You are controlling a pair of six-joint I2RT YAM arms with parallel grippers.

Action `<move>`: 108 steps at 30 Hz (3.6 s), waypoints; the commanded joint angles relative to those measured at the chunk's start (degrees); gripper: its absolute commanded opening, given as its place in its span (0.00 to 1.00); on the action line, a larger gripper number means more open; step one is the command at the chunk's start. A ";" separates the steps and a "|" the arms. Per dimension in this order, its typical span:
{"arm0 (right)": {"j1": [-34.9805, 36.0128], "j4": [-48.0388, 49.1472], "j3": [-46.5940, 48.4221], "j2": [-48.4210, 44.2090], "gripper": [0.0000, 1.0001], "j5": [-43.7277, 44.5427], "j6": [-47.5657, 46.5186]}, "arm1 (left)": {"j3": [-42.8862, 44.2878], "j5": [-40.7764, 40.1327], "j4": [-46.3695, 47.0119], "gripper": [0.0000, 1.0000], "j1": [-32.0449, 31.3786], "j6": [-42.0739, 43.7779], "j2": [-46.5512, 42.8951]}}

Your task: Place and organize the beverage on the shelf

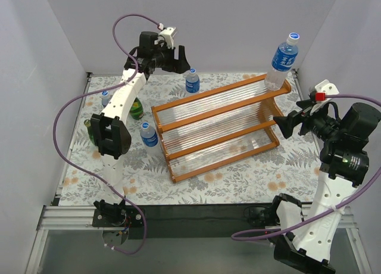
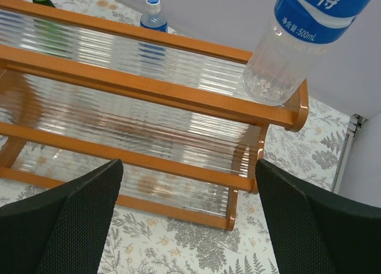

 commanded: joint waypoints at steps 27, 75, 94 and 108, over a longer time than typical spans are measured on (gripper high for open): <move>-0.33 0.25 -7.04 -3.19 0.98 -7.06 -3.30 | 1.48 -2.84 9.12 0.68 -3.88 9.25 8.88; -0.41 -5.54 -1.95 -1.70 0.97 -6.28 -5.58 | -4.93 -16.38 24.40 0.00 -6.43 7.41 2.03; -0.24 -17.57 4.73 0.06 0.96 -8.12 -13.84 | -3.44 -25.42 29.60 0.00 -6.43 9.34 -8.34; 2.57 -25.68 9.13 3.75 0.93 -14.00 -21.50 | 4.29 -24.56 29.43 0.00 -6.43 4.69 -13.79</move>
